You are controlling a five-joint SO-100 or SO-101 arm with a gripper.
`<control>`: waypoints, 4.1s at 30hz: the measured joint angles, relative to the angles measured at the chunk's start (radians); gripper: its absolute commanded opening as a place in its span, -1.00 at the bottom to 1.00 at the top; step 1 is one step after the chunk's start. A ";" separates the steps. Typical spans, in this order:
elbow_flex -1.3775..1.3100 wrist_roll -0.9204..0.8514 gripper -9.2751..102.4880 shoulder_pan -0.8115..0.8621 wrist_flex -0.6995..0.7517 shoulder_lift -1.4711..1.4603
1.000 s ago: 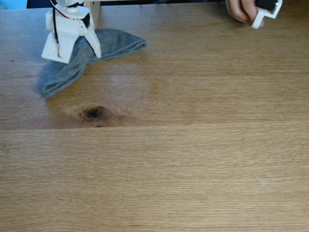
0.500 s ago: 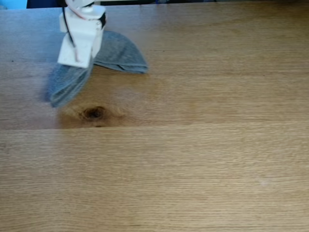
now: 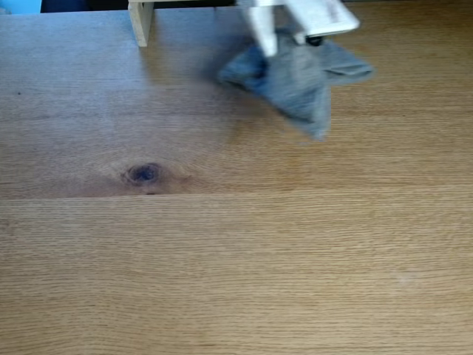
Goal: Clean the area in front of the robot
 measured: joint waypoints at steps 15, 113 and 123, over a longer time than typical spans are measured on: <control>-0.032 -0.023 -0.84 -0.064 -0.686 -0.673; -0.020 -0.462 -0.83 1.126 0.170 -0.212; 0.153 -0.387 -0.16 1.126 -0.143 -0.206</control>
